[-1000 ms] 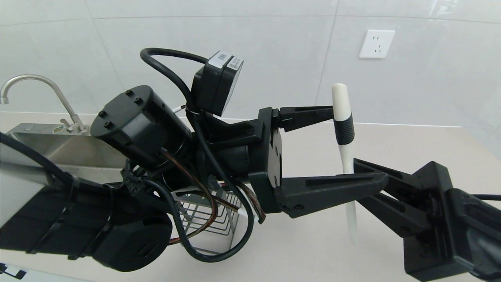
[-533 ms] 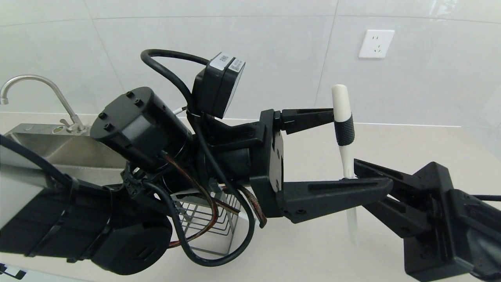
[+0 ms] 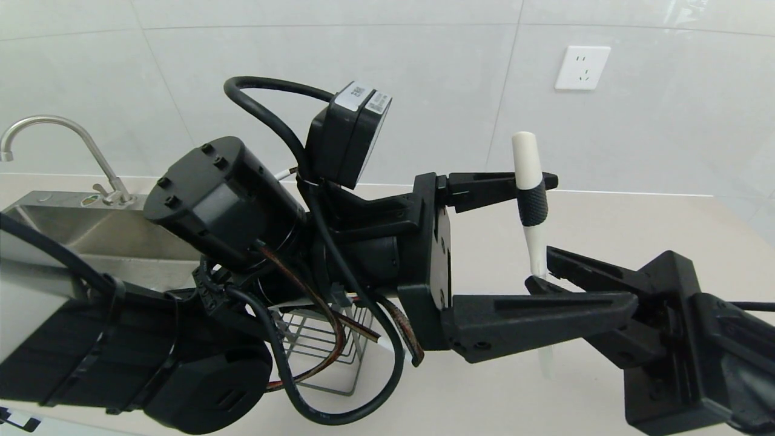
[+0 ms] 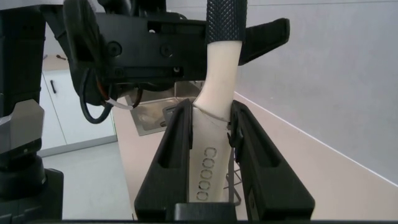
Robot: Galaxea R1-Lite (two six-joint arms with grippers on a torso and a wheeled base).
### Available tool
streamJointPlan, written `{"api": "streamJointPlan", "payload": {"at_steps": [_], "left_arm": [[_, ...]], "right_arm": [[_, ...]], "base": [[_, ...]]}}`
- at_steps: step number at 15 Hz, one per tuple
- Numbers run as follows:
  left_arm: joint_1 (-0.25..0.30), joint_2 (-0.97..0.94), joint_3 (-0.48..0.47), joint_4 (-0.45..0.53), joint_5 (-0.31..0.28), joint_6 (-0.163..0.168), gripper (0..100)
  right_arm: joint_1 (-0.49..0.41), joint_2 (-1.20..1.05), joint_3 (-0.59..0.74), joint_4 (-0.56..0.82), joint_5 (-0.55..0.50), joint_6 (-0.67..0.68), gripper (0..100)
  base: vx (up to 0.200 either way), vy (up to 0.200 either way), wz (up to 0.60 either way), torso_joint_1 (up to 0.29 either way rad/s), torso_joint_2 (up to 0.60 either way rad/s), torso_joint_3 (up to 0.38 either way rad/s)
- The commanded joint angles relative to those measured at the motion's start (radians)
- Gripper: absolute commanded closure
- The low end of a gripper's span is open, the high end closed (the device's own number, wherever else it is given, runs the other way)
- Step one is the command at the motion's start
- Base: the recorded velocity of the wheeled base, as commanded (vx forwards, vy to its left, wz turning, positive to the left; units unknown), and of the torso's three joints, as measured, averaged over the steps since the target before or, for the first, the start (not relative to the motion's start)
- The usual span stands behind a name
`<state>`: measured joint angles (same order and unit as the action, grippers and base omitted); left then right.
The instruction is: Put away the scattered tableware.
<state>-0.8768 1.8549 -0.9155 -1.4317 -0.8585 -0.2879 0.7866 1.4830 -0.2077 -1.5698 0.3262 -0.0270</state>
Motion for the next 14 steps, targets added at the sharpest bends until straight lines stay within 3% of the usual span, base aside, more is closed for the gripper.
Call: {"api": "streamJointPlan", "payload": {"at_steps": [1,2,7,11,12,14], "left_arm": [[-0.004,0.000,0.000,-0.001,-0.001,-0.001,0],[-0.004,0.003,0.000,0.000,-0.001,-0.001,100],[-0.004,0.009,-0.005,0.000,0.004,0.001,100],[-0.004,0.009,-0.003,0.000,0.004,0.004,100],[-0.004,0.009,-0.003,0.000,0.004,0.006,100],[-0.004,0.009,-0.003,0.000,0.004,0.006,100]], "right_arm": [[0.000,0.000,-0.001,-0.001,0.001,-0.001,100],[0.000,0.000,-0.001,-0.001,0.001,-0.001,100],[-0.003,0.000,-0.006,-0.001,0.002,-0.024,100],[-0.038,-0.007,0.001,-0.001,0.062,-0.054,100],[-0.040,-0.007,0.001,-0.001,0.070,-0.056,0],[-0.049,-0.001,0.007,-0.001,0.068,-0.059,0]], "base": [[0.000,0.000,0.00,0.000,0.00,0.000],[0.000,0.000,0.00,0.000,0.00,0.000],[0.000,0.000,0.00,0.000,0.00,0.000],[0.000,0.000,0.00,0.000,0.00,0.000],[0.000,0.000,0.00,0.000,0.00,0.000],[0.000,0.000,0.00,0.000,0.00,0.000]]}}
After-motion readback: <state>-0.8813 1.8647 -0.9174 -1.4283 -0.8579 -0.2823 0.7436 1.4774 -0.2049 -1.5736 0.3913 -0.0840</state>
